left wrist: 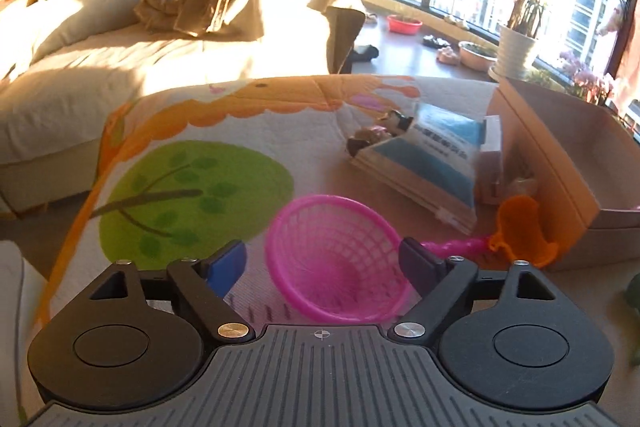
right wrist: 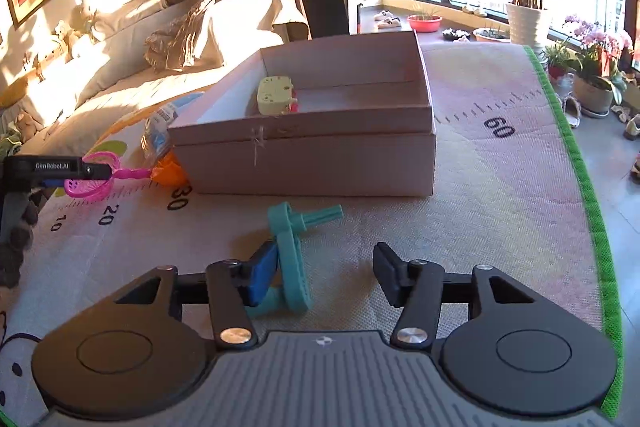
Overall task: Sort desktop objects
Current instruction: 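Grasp the pink toy net with the left gripper while the right holds the teal piece, then carry the pink net into the pink box and open the left gripper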
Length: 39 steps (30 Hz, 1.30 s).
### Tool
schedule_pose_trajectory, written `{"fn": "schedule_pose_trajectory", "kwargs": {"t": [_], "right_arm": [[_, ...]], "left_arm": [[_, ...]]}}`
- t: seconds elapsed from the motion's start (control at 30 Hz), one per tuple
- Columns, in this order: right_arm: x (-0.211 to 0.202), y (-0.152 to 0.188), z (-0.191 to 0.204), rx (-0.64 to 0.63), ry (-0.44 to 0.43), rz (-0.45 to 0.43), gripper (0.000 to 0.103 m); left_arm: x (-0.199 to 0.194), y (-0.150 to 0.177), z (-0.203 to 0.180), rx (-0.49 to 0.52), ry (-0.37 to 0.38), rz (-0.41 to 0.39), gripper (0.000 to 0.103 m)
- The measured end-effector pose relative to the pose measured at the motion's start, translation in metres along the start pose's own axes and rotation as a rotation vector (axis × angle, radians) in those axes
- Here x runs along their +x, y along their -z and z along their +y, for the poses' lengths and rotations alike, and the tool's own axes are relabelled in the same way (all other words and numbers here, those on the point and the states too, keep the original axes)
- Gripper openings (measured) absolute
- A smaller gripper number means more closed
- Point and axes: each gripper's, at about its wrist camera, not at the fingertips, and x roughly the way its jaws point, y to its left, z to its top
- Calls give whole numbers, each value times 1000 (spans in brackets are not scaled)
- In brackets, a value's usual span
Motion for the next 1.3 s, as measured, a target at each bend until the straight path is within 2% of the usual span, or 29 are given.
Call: {"fn": "schedule_pose_trajectory", "kwargs": {"t": [0.1,0.23,0.33,0.5,0.6,0.67,0.8,0.87,0.93,1.07,1.1,1.2,1.3], "right_arm": [[0,1,2,-13,1,-7,54],[0,1,7,-43,6,-8,56],[0,0,13,-71,8,-10,56],[1,-1,22,-126,2,-4,56],[2,-1,25,-147,3,5,56],[3,-1,26,-150,1,9,56],[6,-2,26,-158,-1,15,56],[7,-3,26,-162,-4,17,56],[8,-4,26,-166,-8,22,56],[9,-5,28,-192,-12,46,27],[8,-5,29,-201,-12,52,16],[-1,-3,30,-219,-32,69,10],[-20,-2,32,-244,-68,69,9]], "left_arm": [[-2,4,3,80,-10,9,88],[-17,16,-3,190,82,3,88],[-30,19,-14,231,100,-67,99],[-28,14,-36,382,61,-131,100],[-10,11,-40,462,1,-131,101],[5,9,-35,458,8,-95,101],[26,5,-25,379,80,-32,100],[28,3,-21,331,110,-25,87],[26,4,-20,307,120,-20,87],[3,14,-27,355,109,-40,87],[-5,17,-28,366,116,-43,87],[-35,29,-32,407,159,-46,87],[-67,38,-37,453,202,-61,87]]}}
